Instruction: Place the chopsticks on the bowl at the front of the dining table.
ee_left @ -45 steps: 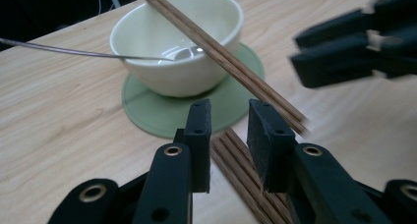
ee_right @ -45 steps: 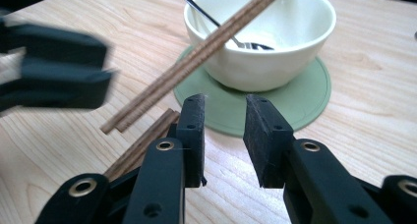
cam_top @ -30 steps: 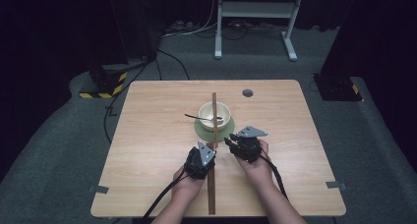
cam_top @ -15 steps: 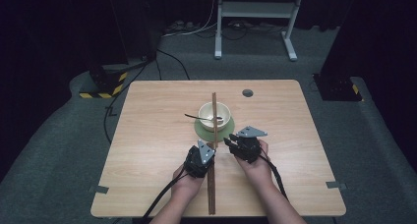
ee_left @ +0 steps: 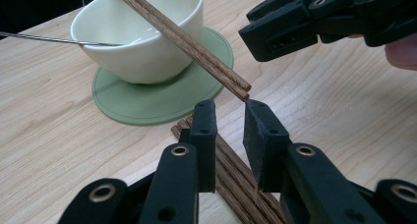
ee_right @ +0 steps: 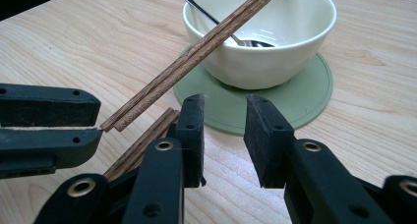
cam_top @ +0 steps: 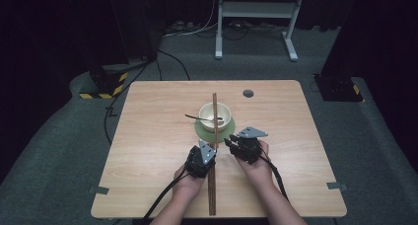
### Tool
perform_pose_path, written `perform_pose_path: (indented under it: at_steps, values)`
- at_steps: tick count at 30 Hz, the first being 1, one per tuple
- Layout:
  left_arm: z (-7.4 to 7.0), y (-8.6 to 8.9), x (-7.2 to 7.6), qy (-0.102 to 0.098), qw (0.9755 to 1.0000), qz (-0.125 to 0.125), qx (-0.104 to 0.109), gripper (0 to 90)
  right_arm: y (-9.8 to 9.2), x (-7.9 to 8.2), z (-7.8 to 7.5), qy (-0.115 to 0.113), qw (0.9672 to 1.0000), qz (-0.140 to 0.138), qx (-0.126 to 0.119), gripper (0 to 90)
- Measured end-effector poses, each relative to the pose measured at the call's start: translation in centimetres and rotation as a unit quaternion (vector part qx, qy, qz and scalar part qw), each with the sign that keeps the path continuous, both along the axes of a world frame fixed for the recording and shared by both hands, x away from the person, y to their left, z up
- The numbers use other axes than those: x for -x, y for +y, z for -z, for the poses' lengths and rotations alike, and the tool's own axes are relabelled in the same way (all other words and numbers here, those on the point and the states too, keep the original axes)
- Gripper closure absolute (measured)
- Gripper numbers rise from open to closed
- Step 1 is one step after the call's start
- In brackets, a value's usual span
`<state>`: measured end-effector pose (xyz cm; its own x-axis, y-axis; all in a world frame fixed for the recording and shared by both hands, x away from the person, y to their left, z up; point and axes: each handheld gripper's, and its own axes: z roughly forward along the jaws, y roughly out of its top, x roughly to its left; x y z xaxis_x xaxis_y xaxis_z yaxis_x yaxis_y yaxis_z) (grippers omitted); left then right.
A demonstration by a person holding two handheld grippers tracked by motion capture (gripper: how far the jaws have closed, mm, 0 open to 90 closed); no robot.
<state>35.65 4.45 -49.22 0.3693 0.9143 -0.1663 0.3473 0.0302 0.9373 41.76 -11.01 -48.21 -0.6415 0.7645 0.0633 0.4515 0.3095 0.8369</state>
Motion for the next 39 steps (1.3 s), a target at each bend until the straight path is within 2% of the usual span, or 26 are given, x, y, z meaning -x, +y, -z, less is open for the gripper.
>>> perform_pose_path:
  at_steps: [2,3,7,10,11,14,16,17,18,19,21,22,27,28,29,31,33,36,37,38,39]
  values:
    - [0.0,-0.2,-0.1,0.000,0.9999,-0.006,0.008,74.5,0.0,0.0,0.0,0.003,1.0000,-0.001,0.000,68.7]
    - [0.0,-0.1,-0.2,0.000,1.0000,-0.002,0.002,74.5,0.0,0.0,0.0,0.000,1.0000,-0.002,0.001,68.7]
    - [0.1,-0.2,-0.2,0.000,1.0000,-0.002,0.004,74.5,0.0,0.0,0.0,0.001,1.0000,0.000,-0.001,68.8]
    - [0.2,-0.3,-0.1,0.002,1.0000,-0.002,0.001,74.4,0.0,0.0,0.0,-0.003,1.0000,0.000,0.000,68.7]
    - [0.2,-0.2,0.0,0.003,0.9999,0.003,-0.009,74.3,0.0,0.0,0.0,-0.003,1.0000,-0.001,0.000,68.7]
    - [0.3,-0.1,0.2,0.003,1.0000,0.000,-0.003,74.1,0.0,0.0,0.0,0.001,1.0000,-0.001,-0.001,68.7]
    - [0.4,0.1,0.2,0.004,0.9999,0.004,-0.015,73.9,0.0,0.0,0.0,0.001,1.0000,-0.001,0.000,68.7]
    - [0.4,0.0,0.2,0.002,1.0000,-0.004,0.002,73.9,0.0,0.0,0.0,0.001,1.0000,-0.001,0.000,68.7]
    - [0.4,0.1,0.2,0.003,1.0000,-0.005,0.001,73.7,0.0,0.0,0.0,0.001,1.0000,-0.001,0.000,68.6]
    - [0.4,0.4,0.2,0.004,0.9999,0.000,-0.011,73.6,0.0,0.1,0.0,0.002,1.0000,-0.001,-0.001,68.6]
    - [0.4,0.4,0.2,0.003,1.0000,-0.007,0.002,73.6,0.0,0.1,0.0,0.002,1.0000,-0.001,0.000,68.5]
    - [0.4,0.5,0.2,0.002,1.0000,-0.004,-0.005,73.5,0.1,0.0,0.0,0.001,1.0000,-0.001,0.000,68.4]
    - [0.9,1.5,0.0,0.004,0.9999,-0.015,-0.001,71.8,0.0,0.1,0.2,0.002,1.0000,-0.002,0.007,66.6]
    - [1.0,1.9,0.0,0.009,0.9998,-0.018,-0.005,71.0,0.1,0.2,0.2,0.004,1.0000,-0.001,0.006,66.0]
    - [1.2,2.3,-0.1,0.009,0.9996,-0.025,0.002,70.2,0.0,0.2,0.3,0.004,1.0000,0.002,0.007,65.0]
    - [1.6,3.4,-0.2,0.015,0.9993,-0.034,0.001,67.3,-0.1,0.1,0.4,0.005,0.9999,0.002,0.011,62.4]
    - [2.0,4.7,-0.3,0.022,0.9986,-0.047,-0.008,63.3,-0.1,0.0,0.6,0.011,0.9999,0.008,0.009,59.9]
    - [2.5,7.2,-0.4,0.028,0.9972,-0.069,-0.006,58.5,-0.2,-0.3,1.1,0.013,0.9997,0.015,0.013,57.6]
    - [2.6,8.3,-0.4,0.036,0.9966,-0.073,-0.012,56.7,-0.3,-0.4,1.2,0.017,0.9996,0.013,0.016,57.0]
    - [2.7,9.3,-0.4,0.039,0.9956,-0.084,-0.005,54.6,-0.2,-0.5,1.4,0.016,0.9996,0.016,0.017,56.2]
    - [2.9,10.6,-0.4,0.045,0.9950,-0.089,-0.008,52.9,-0.2,-0.5,1.4,0.023,0.9994,0.015,0.022,55.5]
